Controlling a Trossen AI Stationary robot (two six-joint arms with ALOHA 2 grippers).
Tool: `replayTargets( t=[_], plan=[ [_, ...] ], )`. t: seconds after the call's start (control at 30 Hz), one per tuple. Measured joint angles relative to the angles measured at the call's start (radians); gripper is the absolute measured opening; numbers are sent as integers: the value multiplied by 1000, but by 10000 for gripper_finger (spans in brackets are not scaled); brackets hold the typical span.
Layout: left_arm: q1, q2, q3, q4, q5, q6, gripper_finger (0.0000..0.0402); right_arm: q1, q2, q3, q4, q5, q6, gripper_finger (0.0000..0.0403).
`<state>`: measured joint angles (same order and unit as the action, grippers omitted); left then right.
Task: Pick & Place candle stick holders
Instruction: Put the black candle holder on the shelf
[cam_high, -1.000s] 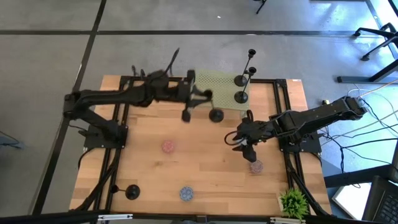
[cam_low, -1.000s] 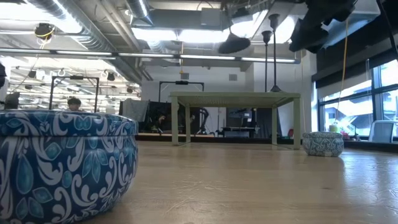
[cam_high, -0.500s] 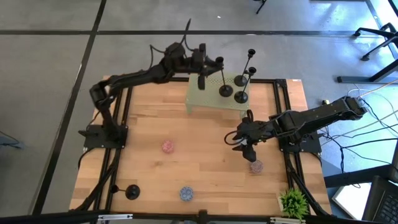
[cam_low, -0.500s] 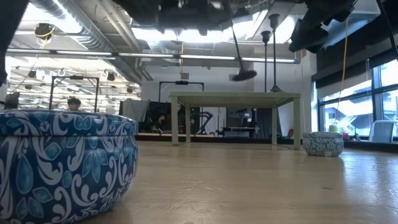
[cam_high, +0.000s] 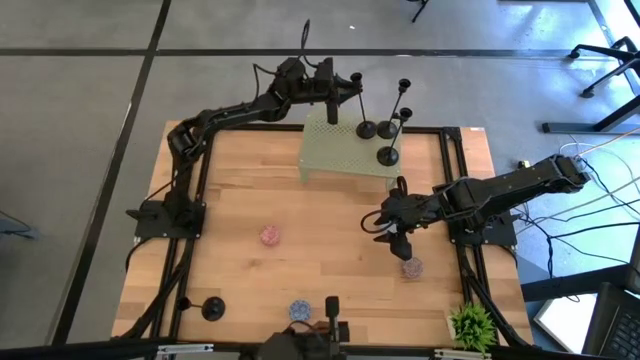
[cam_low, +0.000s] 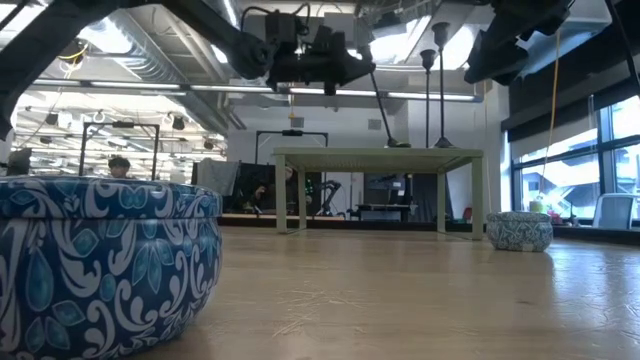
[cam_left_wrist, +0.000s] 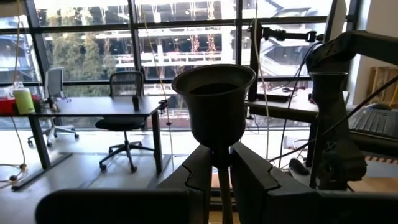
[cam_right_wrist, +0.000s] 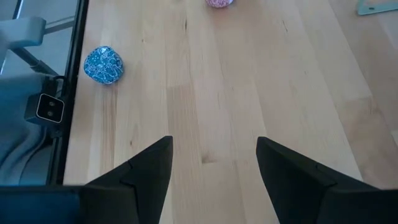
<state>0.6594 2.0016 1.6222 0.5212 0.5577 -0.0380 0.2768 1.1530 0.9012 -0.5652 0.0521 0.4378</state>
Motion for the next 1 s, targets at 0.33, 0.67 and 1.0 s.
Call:
replayTargets(
  t=[0.33,0.67,1.0],
  plan=[
    [0,6,0,-26,-25,105,44,0,0,0,0,0,-11,236],
    [2,6,0,-30,-58,129,47,0,0,0,0,0,-12,236],
    [5,4,63,-155,-61,123,47,0,0,0,0,0,-12,236]
  ],
)
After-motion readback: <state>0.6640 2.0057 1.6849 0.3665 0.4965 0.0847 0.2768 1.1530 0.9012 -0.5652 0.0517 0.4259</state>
